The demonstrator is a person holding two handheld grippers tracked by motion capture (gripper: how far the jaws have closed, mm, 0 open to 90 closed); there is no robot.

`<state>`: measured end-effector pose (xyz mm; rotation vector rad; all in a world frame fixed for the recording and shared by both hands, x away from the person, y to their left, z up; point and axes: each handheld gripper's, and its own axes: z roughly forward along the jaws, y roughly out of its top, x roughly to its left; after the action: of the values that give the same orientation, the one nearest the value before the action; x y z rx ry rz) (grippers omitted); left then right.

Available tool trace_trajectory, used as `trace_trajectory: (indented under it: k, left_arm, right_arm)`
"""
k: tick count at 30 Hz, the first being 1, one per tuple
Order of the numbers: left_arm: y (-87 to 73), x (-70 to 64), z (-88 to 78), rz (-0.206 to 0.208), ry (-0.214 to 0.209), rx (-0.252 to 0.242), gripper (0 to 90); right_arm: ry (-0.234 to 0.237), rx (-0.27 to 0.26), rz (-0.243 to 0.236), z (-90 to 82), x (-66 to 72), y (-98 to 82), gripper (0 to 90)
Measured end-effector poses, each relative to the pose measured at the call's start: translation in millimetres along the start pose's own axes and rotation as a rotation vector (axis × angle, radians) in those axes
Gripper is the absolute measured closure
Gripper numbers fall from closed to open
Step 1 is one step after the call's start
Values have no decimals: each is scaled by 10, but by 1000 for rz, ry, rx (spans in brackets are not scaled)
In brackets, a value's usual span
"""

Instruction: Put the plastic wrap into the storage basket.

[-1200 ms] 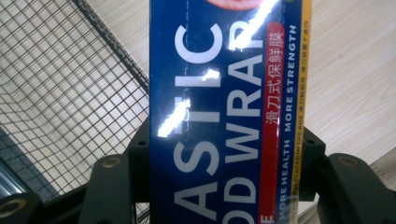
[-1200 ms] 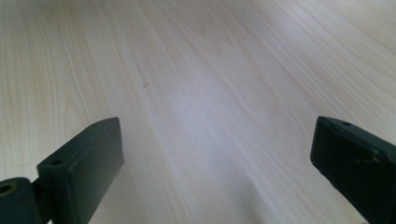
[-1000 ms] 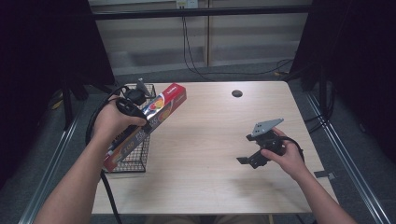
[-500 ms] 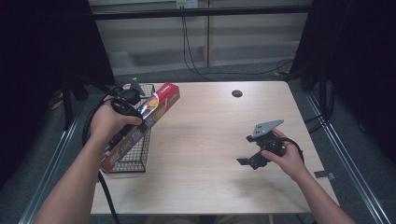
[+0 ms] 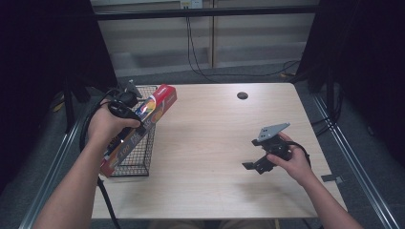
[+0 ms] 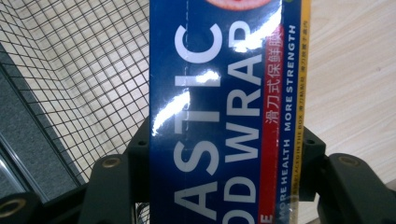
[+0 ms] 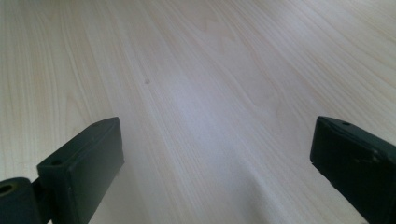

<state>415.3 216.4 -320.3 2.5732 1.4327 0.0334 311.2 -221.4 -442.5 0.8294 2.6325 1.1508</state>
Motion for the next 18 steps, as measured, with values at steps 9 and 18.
trace_trajectory:
  k: [9,18]
  left_arm:
    - [-10,56,28,-49,7,-6,427]
    - [12,69,48,-97,18,-20,427]
  right_arm:
    - [-8,2,-3,15,6,-15,22]
    - [-3,0,-14,26,13,-15,22]
